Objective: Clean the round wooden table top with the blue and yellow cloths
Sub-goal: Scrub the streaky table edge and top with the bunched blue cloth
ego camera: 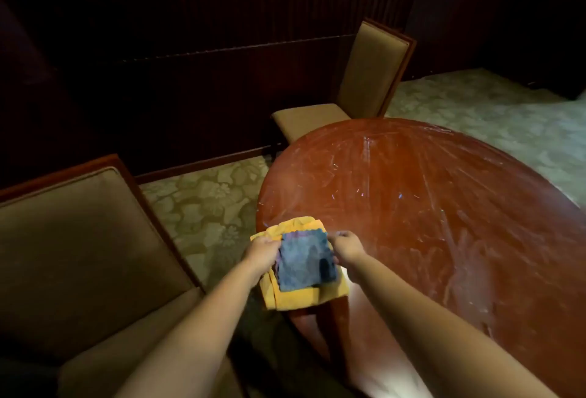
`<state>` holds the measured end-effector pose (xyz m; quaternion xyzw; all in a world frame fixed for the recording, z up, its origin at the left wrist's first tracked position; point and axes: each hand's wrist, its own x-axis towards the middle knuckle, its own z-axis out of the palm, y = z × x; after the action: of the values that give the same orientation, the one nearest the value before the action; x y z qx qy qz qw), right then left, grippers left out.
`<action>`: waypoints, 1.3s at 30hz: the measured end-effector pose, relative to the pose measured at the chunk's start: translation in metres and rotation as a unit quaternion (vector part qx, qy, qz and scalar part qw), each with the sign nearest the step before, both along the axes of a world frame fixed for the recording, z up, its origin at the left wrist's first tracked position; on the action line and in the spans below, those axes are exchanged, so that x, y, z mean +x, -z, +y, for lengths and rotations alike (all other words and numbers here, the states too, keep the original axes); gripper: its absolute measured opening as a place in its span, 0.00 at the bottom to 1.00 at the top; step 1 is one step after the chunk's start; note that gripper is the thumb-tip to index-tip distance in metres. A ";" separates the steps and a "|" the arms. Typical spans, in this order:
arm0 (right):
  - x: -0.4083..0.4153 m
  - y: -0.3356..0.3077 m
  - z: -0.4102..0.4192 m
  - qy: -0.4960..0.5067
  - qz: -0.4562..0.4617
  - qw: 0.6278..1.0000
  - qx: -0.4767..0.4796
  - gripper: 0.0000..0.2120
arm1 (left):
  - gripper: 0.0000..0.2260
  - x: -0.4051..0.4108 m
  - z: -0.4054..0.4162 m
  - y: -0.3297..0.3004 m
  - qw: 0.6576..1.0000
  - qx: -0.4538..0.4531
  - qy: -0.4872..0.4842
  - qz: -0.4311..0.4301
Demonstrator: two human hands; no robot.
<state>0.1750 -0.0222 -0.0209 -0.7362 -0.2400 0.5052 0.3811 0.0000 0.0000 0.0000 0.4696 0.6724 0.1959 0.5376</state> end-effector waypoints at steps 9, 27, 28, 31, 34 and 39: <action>-0.016 0.017 0.015 -0.046 -0.147 0.983 -0.096 0.09 | 0.03 0.007 0.009 0.009 0.995 -0.093 -0.007 -0.044; -0.015 0.011 0.012 -0.079 -0.139 0.982 -0.098 0.06 | 0.12 0.015 0.007 0.022 0.998 -0.055 0.011 0.040; -0.015 0.011 0.011 -0.086 -0.147 0.981 -0.094 0.04 | 0.12 0.015 0.007 0.022 0.998 -0.052 0.008 0.042; -0.015 0.014 0.010 -0.097 -0.161 0.980 -0.070 0.04 | 0.13 0.016 0.005 0.018 0.998 -0.048 0.003 0.040; -0.017 0.011 0.004 -0.103 -0.121 0.986 -0.049 0.05 | 0.13 0.015 0.002 0.013 0.999 -0.045 0.001 0.029; -0.014 -0.002 -0.001 -0.079 -0.088 0.992 -0.044 0.11 | 0.14 0.013 -0.005 0.003 0.998 -0.048 0.026 0.033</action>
<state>0.1611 -0.0234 -0.0189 -0.7724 -0.3074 0.4775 0.2846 0.0131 -0.0053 -0.0032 0.4664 0.6863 0.1338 0.5419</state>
